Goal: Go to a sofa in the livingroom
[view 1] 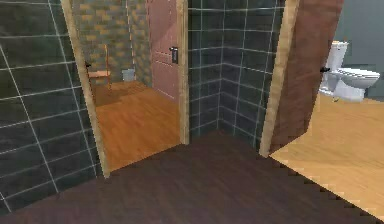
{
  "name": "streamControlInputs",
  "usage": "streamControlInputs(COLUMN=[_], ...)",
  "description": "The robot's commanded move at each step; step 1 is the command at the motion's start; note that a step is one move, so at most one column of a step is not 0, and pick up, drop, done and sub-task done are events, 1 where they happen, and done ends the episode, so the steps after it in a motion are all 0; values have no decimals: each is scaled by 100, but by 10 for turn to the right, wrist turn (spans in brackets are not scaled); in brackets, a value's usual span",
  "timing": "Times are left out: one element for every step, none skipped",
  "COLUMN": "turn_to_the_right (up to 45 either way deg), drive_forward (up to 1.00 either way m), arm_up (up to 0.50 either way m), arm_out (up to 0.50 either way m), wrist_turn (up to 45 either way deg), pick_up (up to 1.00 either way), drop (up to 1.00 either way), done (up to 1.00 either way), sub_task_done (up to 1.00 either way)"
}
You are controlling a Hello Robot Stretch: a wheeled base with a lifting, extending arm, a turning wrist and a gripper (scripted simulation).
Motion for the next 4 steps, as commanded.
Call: streamControlInputs(turn_to_the_right=[-30, 450, 450, 120], drive_forward=[0, 0, 0, 0], arm_up=[0, 0, 0, 0], arm_out=[0, 0, 0, 0], wrist_turn=[0, 0, 0, 0], pick_up=[0, 0, 0, 0], drop=[0, 0, 0, 0], done=[0, 0, 0, 0], sub_task_done=[0, 0, 0, 0])
